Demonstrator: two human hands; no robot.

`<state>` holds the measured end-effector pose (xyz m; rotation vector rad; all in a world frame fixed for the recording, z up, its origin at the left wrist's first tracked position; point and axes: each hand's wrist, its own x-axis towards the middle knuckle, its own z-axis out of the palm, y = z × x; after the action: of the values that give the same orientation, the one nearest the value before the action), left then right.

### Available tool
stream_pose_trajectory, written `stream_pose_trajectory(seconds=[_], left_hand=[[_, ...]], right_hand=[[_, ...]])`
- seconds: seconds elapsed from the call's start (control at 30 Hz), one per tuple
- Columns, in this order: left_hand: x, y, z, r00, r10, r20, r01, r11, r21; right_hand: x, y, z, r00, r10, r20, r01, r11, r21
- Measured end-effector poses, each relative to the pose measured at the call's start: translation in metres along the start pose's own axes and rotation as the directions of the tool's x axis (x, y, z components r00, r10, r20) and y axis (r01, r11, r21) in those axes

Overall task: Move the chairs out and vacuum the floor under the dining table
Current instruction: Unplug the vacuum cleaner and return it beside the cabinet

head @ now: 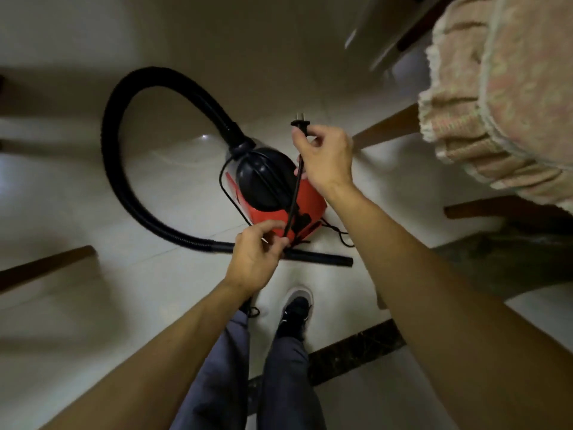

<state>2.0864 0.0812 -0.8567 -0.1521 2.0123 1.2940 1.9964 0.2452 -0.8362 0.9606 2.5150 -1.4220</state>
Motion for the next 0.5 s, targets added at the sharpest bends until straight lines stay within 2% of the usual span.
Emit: stream_pose_trajectory(seconds=[0.23, 0.5], left_hand=[[0.025, -0.009, 0.019, 0.994, -0.082, -0.073, 0.061, 0.967, -0.247], [0.057, -0.019, 0.062, 0.928, -0.299, -0.220, 0.177, 0.878, -0.445]], right_hand=[[0.031, -0.028, 0.053, 0.961, -0.071, 0.269, 0.132, 0.968, -0.215], [0.059, -0.006, 0.079, 0.896, -0.119, 0.427, 0.289, 0.887, -0.359]])
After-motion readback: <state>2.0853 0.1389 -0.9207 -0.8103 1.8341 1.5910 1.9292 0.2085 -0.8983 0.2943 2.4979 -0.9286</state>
